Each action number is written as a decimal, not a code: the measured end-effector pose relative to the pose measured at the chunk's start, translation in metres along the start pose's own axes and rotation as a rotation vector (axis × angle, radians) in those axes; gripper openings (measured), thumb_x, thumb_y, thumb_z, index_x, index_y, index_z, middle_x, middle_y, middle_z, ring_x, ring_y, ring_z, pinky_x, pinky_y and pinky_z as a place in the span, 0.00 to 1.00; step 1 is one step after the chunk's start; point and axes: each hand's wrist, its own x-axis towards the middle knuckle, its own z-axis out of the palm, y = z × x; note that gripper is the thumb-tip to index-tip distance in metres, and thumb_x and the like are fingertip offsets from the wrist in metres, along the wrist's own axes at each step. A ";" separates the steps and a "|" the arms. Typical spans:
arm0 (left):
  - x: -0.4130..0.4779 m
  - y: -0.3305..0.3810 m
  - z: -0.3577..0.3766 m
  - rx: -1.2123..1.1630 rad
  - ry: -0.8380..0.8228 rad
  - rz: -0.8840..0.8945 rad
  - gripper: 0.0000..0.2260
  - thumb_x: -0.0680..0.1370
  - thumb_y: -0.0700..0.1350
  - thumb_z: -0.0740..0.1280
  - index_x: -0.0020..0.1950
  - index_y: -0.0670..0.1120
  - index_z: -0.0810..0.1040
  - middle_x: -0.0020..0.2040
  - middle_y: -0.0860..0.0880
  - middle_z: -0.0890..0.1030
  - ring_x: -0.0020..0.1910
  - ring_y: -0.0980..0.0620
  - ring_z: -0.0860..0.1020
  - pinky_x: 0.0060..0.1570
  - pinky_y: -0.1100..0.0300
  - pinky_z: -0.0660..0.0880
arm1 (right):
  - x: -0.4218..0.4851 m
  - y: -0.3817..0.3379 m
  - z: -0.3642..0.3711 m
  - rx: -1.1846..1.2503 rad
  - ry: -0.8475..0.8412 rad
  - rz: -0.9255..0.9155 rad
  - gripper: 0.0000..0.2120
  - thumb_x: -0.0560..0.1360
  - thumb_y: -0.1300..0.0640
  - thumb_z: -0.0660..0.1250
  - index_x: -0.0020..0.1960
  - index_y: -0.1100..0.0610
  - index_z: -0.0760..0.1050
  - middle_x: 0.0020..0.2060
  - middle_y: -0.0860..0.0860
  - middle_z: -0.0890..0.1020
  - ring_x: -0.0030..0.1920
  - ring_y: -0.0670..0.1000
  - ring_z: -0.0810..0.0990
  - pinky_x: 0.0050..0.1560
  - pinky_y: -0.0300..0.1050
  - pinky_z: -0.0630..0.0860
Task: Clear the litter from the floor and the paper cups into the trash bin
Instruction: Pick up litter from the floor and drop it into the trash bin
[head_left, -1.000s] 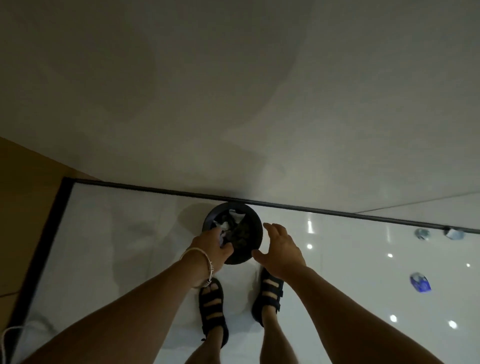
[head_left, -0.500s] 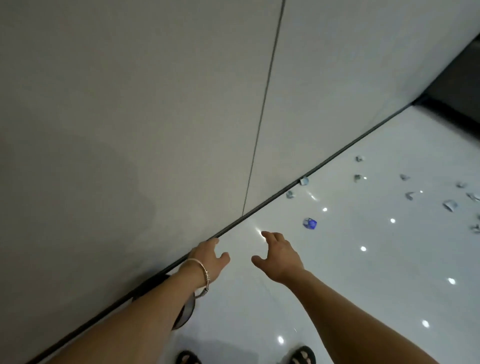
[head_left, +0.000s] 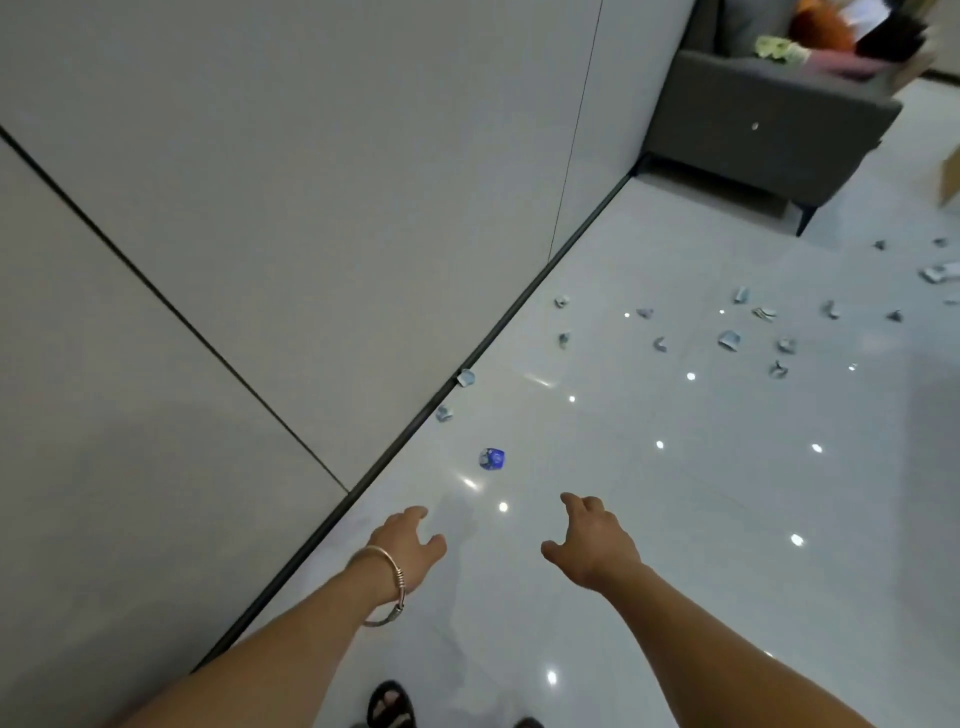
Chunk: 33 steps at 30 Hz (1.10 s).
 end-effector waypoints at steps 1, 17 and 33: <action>0.008 0.009 0.001 -0.002 -0.006 0.000 0.28 0.78 0.56 0.61 0.75 0.48 0.60 0.73 0.46 0.63 0.69 0.47 0.67 0.68 0.55 0.65 | 0.009 0.003 -0.008 -0.009 -0.010 0.003 0.37 0.76 0.43 0.64 0.78 0.51 0.52 0.74 0.53 0.61 0.70 0.56 0.66 0.62 0.49 0.71; 0.226 0.077 -0.043 -0.195 -0.048 -0.187 0.28 0.78 0.57 0.60 0.75 0.48 0.60 0.73 0.46 0.64 0.69 0.47 0.66 0.68 0.52 0.64 | 0.257 -0.038 -0.092 -0.171 -0.162 -0.080 0.35 0.76 0.44 0.63 0.78 0.50 0.53 0.74 0.51 0.61 0.67 0.54 0.71 0.60 0.50 0.74; 0.468 0.035 0.098 -0.661 0.190 -0.556 0.25 0.78 0.53 0.63 0.72 0.47 0.64 0.69 0.45 0.70 0.66 0.48 0.71 0.64 0.59 0.66 | 0.589 -0.007 0.062 -0.577 -0.512 -0.405 0.33 0.77 0.43 0.62 0.77 0.52 0.55 0.71 0.53 0.63 0.63 0.57 0.74 0.58 0.51 0.75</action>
